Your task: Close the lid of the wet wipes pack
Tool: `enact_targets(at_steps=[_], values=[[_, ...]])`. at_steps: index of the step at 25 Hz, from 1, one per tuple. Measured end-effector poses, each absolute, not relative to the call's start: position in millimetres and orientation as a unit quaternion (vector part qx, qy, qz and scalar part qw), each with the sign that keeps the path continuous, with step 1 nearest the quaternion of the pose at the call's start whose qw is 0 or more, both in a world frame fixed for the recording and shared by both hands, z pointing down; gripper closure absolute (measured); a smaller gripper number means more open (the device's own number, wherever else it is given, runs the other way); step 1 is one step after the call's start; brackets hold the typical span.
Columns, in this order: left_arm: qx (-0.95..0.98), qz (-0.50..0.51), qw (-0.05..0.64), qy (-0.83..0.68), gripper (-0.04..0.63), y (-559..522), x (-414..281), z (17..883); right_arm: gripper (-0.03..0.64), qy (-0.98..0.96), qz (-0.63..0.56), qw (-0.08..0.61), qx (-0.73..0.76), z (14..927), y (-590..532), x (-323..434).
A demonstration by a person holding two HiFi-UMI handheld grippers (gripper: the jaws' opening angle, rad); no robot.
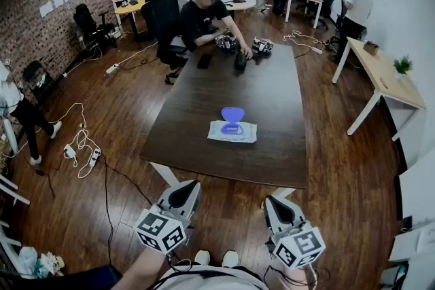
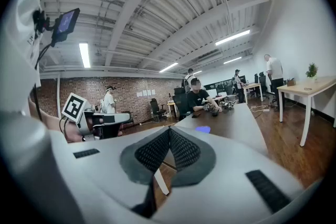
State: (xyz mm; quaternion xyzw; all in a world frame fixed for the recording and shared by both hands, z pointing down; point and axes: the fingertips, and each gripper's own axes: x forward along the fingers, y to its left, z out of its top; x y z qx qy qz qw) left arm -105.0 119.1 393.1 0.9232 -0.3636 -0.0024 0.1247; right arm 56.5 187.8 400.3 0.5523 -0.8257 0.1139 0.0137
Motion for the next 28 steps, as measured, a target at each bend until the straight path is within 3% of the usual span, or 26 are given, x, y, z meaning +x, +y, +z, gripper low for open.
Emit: enact_targets(at_steps=[28], values=[[0.916, -0.007, 0.113, -0.385, 0.594, 116, -50, 396, 0.612, -0.847, 0.112, 0.026, 0.519, 412, 181, 101]])
